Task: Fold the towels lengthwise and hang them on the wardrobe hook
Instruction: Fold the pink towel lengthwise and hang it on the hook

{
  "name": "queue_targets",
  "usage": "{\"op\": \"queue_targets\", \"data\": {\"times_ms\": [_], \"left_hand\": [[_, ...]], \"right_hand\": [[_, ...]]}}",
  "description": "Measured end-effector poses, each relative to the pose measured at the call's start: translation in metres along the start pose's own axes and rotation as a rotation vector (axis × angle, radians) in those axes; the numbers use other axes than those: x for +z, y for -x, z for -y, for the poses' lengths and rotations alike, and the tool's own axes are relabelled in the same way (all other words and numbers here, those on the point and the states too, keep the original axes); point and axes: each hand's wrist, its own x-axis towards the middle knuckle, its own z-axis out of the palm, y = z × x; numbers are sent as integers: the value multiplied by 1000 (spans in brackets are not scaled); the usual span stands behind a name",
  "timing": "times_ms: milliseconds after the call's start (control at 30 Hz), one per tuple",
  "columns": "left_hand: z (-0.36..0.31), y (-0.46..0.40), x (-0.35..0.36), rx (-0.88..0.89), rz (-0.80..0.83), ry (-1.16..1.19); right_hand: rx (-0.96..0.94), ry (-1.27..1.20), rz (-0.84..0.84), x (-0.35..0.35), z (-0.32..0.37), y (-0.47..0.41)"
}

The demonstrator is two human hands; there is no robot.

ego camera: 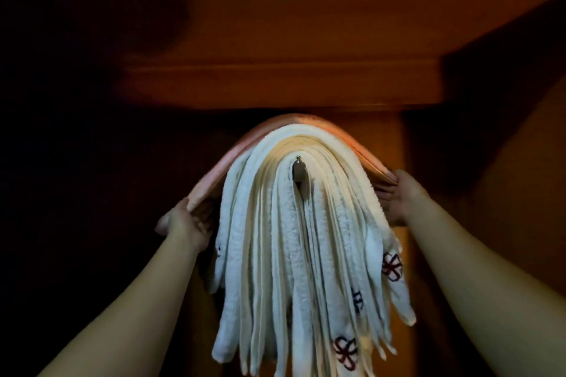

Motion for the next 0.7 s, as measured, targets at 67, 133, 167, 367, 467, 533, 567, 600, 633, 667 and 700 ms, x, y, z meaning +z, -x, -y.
{"op": "queue_targets", "data": {"times_ms": [67,133,167,367,467,533,567,600,633,667,700], "left_hand": [[10,11,-6,-12,20,8],[17,18,-11,-16,36,-16],[21,19,-15,-40,26,-54],[31,50,-12,-128,-51,-281],[20,70,-10,-229,-71,-390],[15,67,-21,-257,-30,-423],[12,71,-30,-245,-18,-438],[9,75,-36,-247,-48,-491],[6,78,-41,-245,-70,-540],[2,81,-47,-251,-66,-571],[-3,86,-51,-222,-78,-590]], "right_hand": [[14,-3,-35,-3,-8,0],[41,-31,-74,-6,-23,1],[58,-55,-91,-7,-33,2],[18,7,-121,0,-57,20],[6,41,-133,2,-51,30],[11,-1,-155,0,-49,38],[43,-4,-184,-5,-51,39],[83,38,-215,-10,-53,44],[130,66,-246,-19,-56,43],[154,122,-295,-27,-60,41],[161,170,-329,-34,-65,39]]}}
